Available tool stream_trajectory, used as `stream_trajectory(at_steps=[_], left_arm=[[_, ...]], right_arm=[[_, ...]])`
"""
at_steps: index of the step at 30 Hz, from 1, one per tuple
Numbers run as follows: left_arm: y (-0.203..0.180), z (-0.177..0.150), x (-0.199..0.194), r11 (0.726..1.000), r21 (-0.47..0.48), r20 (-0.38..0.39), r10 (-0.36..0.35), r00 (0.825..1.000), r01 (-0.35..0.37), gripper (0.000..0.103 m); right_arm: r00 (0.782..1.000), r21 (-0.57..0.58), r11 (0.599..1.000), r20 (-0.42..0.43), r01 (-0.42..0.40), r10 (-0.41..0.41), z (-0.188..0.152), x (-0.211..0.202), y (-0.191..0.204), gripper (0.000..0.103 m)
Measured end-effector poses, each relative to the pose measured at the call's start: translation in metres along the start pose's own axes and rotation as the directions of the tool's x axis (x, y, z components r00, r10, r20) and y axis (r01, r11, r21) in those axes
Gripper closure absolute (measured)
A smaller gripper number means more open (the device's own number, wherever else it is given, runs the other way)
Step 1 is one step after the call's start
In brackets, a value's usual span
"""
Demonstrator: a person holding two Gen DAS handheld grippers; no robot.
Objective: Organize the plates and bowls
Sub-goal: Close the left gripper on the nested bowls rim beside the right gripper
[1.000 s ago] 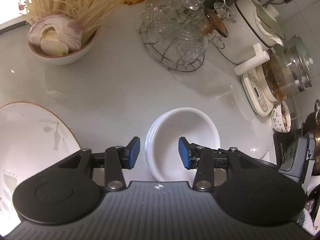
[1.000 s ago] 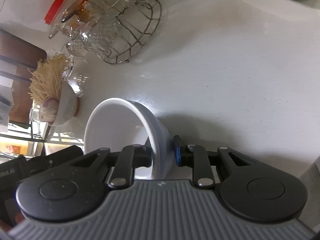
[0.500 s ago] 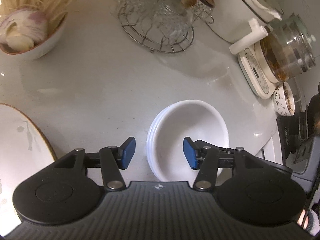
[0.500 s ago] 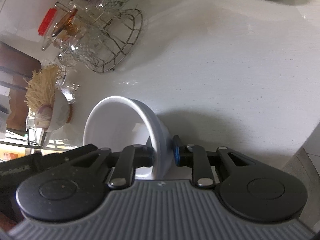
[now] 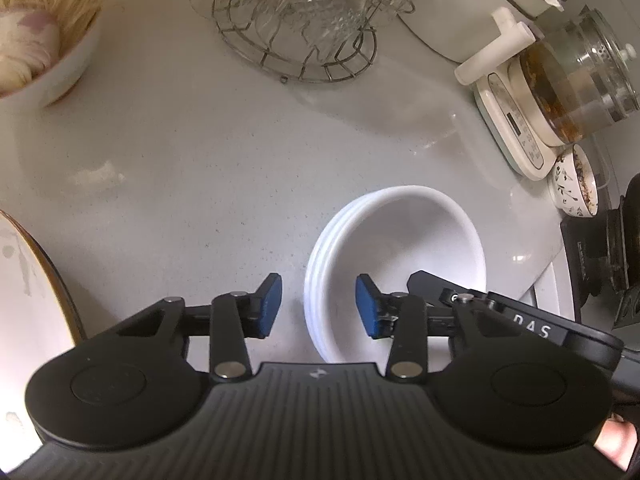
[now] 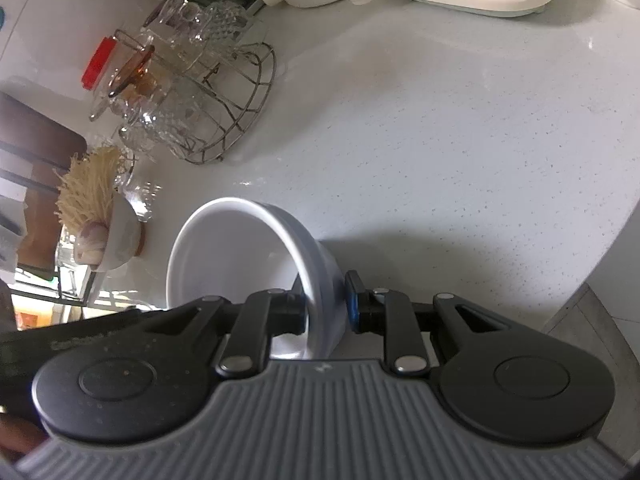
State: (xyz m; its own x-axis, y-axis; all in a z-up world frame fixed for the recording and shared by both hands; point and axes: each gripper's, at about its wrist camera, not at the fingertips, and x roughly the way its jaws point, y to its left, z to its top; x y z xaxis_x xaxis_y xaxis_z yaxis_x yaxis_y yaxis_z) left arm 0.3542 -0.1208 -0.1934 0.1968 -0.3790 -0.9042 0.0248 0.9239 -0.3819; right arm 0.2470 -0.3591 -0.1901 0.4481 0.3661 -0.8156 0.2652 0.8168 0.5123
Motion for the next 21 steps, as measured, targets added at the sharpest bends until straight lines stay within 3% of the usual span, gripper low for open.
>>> stream_trajectory(at_steps=[13,21], left_arm=[[0.007,-0.012,0.012,0.992,-0.117,0.009,-0.05,0.999,0.051,0.067],[0.002,-0.017,0.02,0.987,-0.153,0.01,-0.041,0.999,0.042,0.072]], right_arm=[[0.999,-0.023,1.0,-0.032,-0.017,0.016,-0.001,0.0,-0.008,0.081],[0.998,-0.042,0.999,-0.053,-0.033,0.03,0.0,-0.003,-0.017,0.081]])
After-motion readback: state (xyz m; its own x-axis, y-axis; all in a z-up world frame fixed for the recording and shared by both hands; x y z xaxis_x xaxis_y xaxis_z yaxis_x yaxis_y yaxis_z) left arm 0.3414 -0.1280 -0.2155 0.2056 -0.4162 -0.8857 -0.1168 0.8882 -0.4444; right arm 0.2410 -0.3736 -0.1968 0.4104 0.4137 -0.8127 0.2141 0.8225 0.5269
